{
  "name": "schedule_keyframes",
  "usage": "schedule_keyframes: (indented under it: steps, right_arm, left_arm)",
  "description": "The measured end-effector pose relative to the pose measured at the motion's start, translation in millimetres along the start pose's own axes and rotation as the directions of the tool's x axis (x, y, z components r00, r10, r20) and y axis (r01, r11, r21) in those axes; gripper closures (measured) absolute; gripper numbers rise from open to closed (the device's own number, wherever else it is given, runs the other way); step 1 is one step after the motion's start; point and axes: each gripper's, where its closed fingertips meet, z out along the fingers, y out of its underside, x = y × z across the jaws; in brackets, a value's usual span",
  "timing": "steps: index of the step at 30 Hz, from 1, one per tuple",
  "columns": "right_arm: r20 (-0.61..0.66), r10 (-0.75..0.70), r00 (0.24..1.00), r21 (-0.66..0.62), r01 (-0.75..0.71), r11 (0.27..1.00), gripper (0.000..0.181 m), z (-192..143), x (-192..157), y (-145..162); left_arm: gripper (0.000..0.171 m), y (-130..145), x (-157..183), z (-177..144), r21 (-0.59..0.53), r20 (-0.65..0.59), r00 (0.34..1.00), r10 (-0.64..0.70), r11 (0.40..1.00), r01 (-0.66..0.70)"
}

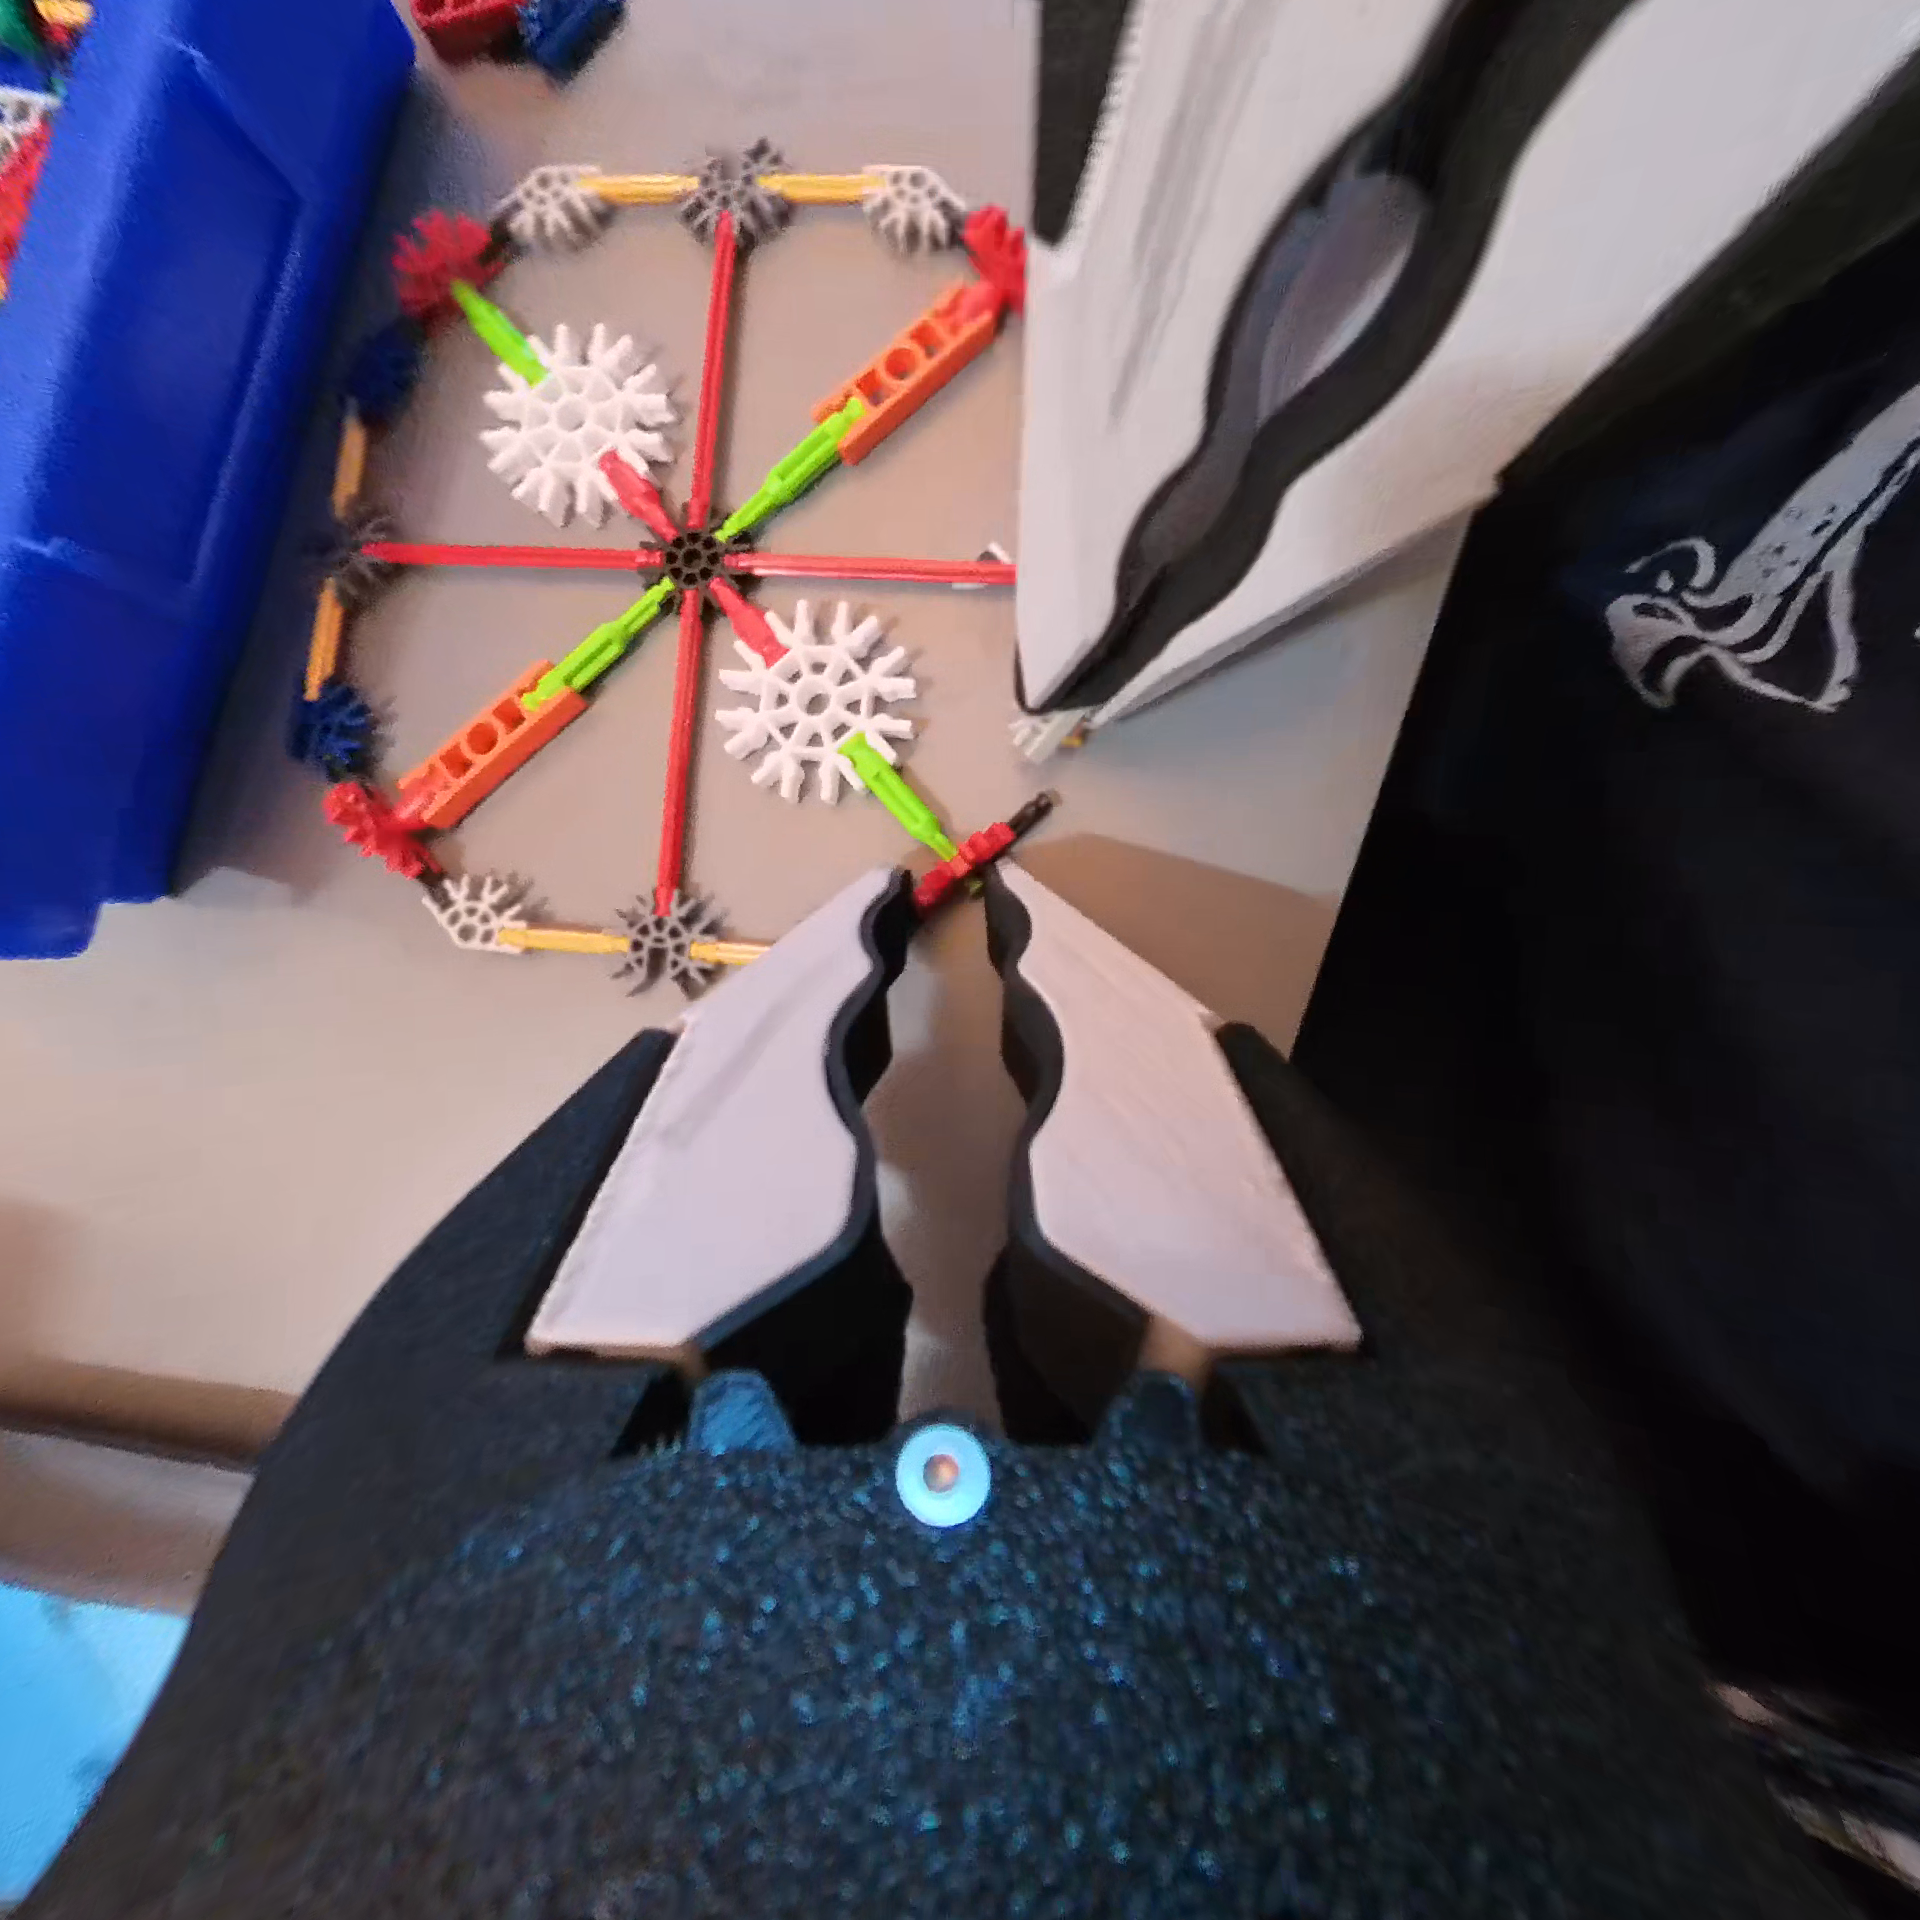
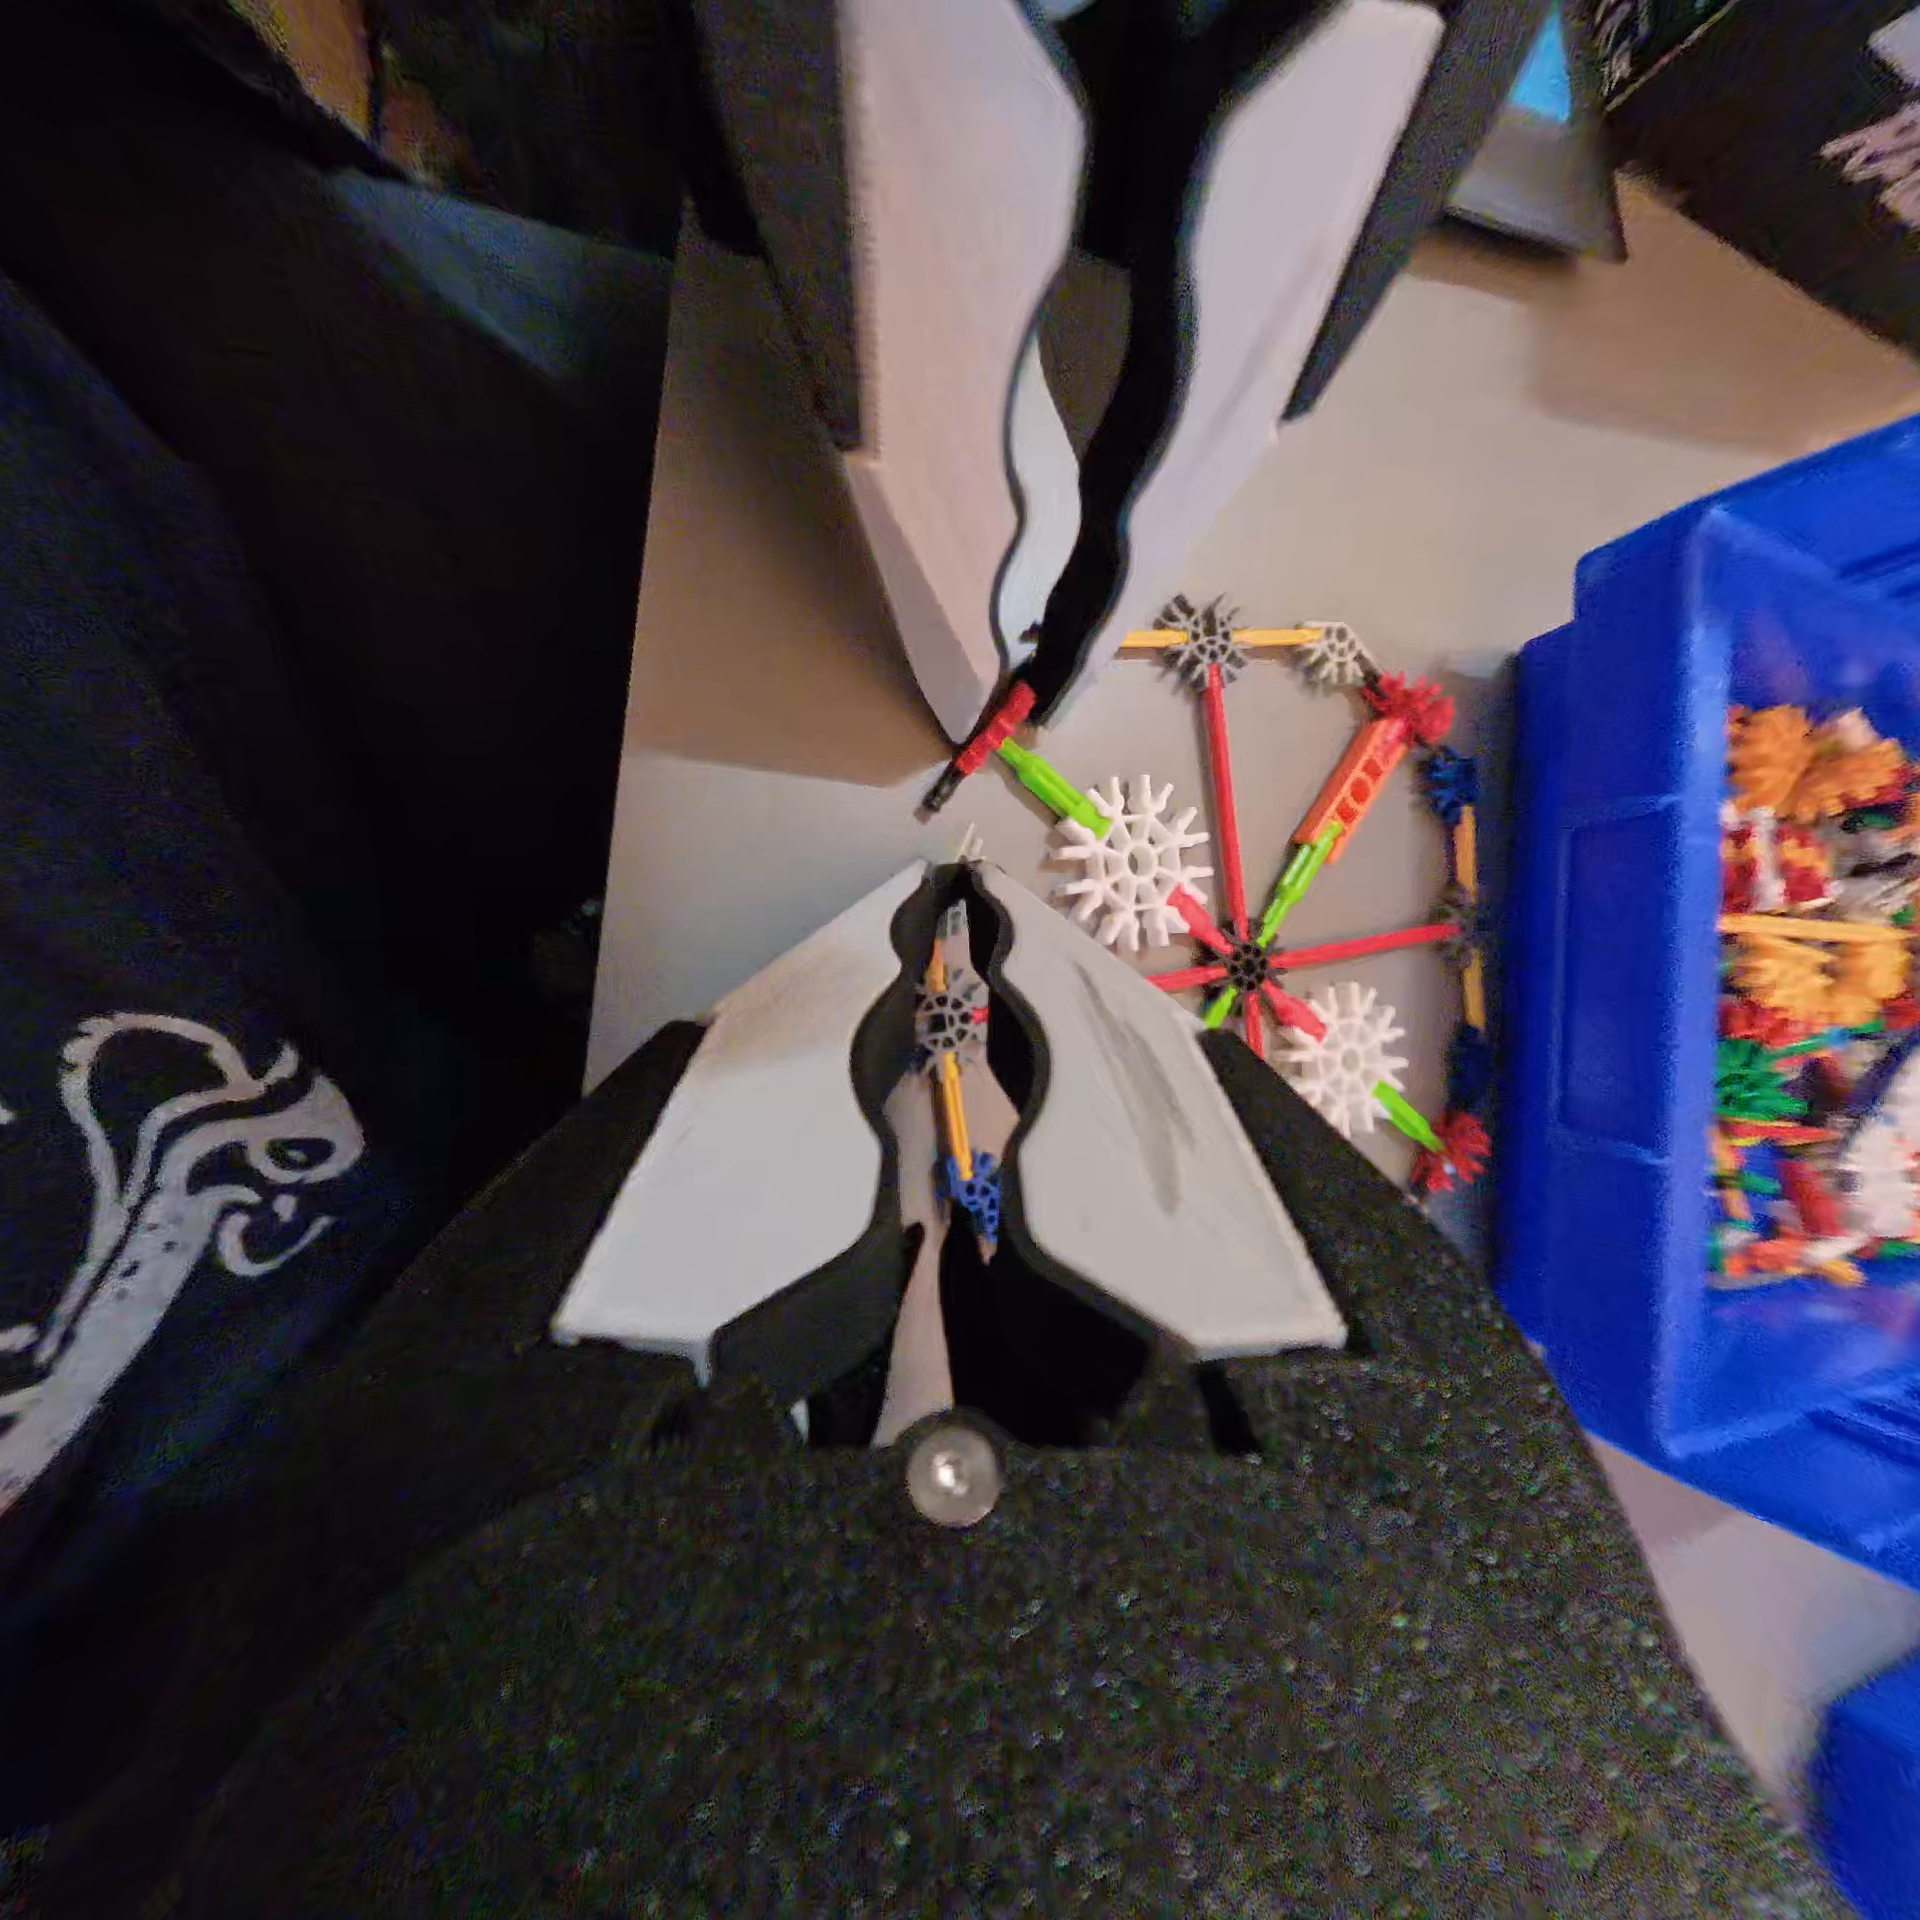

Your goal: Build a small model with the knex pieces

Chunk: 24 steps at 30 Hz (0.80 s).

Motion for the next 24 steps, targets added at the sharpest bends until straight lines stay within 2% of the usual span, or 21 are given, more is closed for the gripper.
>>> schedule_keyframes:
  steps: [2, 8, 15, 21, 24]
  right_arm:
    - [-0.065, -0.071, 0.995, -0.03, 0.07, 0.997, 0.177, -1.6, 3.9, -0.2]
    - [-0.12, -0.248, 0.961, -0.115, 0.234, 0.965, 0.177, 4.0, -0.2, 0.3]
    - [-0.118, -0.35, 0.929, -0.182, 0.327, 0.928, 0.177, 6.6, -1.3, 0.7]
    - [-0.133, -0.463, 0.876, -0.277, 0.416, 0.866, 0.176, 6.5, -3.8, -0.3]
    - [-0.123, -0.448, 0.886, -0.28, 0.402, 0.872, 0.176, 6.5, -5.1, 0.4]
  left_arm:
    - [0.159, -1.4, 0.4, 1.4, -0.006, -0.024, 1.0, -0.017, 1.0, 0.017]
    - [0.159, -2.9, 0.2, 2.5, -0.021, -0.05, 0.998, -0.037, 0.999, 0.036]
    - [0.159, -3.6, 0.0, 3.0, -0.013, -0.056, 0.997, -0.045, 0.999, 0.044]
    - [0.159, -3.7, 0.2, 3.1, -0.008, -0.055, 0.997, -0.049, 0.999, 0.048]
    - [0.158, -3.8, 0.3, 3.2, -0.004, -0.055, 0.997, -0.052, 0.999, 0.052]
